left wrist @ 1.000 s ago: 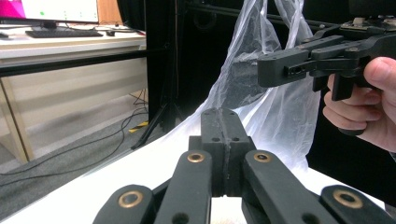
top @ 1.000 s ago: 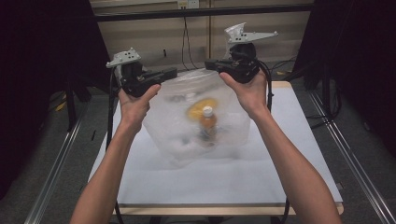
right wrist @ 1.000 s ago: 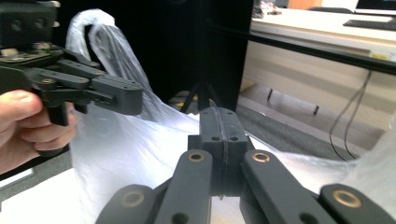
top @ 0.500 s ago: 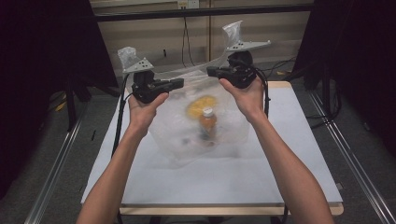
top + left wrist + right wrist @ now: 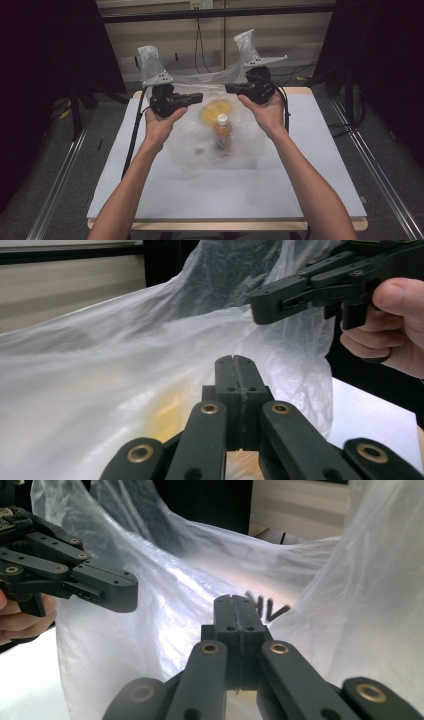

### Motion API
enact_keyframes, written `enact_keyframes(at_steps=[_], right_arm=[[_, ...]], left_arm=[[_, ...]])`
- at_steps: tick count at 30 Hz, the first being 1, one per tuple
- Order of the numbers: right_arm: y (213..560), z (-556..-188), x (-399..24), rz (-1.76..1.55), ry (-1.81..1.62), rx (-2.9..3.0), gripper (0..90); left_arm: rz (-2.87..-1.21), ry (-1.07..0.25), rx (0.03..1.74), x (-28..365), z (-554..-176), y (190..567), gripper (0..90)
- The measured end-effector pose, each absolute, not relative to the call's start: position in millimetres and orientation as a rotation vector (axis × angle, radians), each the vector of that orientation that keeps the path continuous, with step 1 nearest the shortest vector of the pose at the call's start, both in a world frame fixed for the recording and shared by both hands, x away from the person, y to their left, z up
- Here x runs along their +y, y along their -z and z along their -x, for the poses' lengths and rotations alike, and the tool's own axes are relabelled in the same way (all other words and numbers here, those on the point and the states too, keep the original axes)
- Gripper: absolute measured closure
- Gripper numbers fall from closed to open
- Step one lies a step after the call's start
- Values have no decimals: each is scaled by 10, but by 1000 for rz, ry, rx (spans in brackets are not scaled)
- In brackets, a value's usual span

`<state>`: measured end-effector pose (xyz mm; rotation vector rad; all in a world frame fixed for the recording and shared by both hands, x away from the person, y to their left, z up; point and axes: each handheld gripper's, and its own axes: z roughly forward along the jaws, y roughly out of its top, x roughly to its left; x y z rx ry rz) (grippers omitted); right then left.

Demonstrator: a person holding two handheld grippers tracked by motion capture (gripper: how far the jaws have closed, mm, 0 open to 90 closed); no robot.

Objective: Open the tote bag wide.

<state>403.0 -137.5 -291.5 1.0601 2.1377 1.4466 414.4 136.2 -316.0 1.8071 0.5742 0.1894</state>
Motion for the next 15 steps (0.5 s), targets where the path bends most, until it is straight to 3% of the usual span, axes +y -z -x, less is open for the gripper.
enact_keyframes(at_steps=[6,15], right_arm=[[3022,-3973,-1375,-1059,-1459,2161,900],[3274,-3937,-1417,-1045,-1407,2229,900]], left_arm=[[-1767,-135,567,1298,-4094,3324,900],[-1866,-135,555,1133,-4074,3559,900]])
